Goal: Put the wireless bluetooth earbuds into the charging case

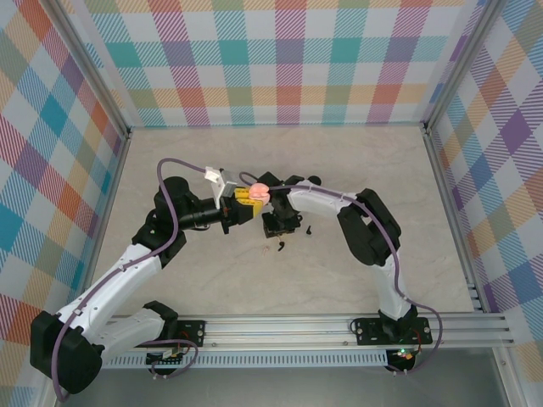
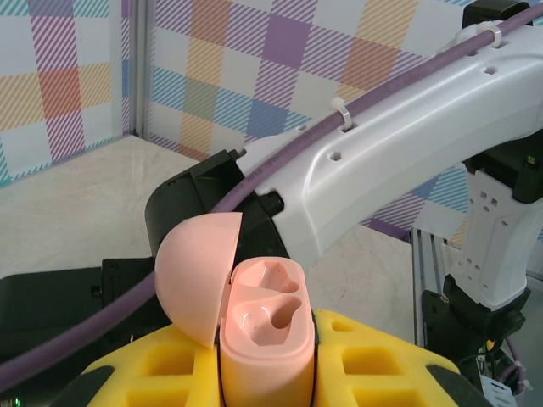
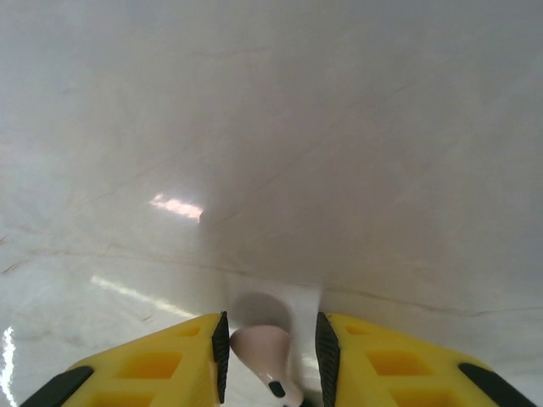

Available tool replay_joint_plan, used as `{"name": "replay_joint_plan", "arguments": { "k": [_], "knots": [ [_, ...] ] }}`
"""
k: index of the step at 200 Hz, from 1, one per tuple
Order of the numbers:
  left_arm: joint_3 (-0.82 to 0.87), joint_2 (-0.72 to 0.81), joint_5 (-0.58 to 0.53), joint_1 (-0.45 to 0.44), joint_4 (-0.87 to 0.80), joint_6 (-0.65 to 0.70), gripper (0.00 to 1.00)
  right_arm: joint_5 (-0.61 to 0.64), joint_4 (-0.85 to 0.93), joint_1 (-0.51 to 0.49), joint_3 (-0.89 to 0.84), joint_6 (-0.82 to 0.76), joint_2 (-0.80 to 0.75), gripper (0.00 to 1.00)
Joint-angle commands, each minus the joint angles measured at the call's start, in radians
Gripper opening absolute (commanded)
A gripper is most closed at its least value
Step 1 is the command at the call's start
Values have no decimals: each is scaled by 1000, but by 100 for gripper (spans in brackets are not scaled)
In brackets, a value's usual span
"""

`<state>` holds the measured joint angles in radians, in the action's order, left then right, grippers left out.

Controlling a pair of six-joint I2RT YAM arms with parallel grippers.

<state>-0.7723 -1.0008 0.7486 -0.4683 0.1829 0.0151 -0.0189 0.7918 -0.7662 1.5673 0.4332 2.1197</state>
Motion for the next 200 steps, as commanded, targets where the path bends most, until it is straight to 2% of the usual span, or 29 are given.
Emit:
{"name": "replay_joint_plan", "arguments": {
  "k": [1, 48, 139, 170, 200],
  "knots": [
    [16, 14, 2, 14, 4, 7, 18, 66, 42, 39, -27, 33, -26, 36],
    [15, 14, 2, 14, 3, 8, 18, 74, 42, 83, -52, 34, -50, 36],
    [11, 16, 4, 15, 6, 6, 18, -125, -8, 75, -43, -72, -128, 46],
    [10, 16, 5, 14, 7, 4, 18, -119, 29, 55, -18, -137, -103, 51],
    [8, 14, 5, 15, 6, 4, 19, -99, 59, 52, -2, -156, -75, 50]
  ]
}}
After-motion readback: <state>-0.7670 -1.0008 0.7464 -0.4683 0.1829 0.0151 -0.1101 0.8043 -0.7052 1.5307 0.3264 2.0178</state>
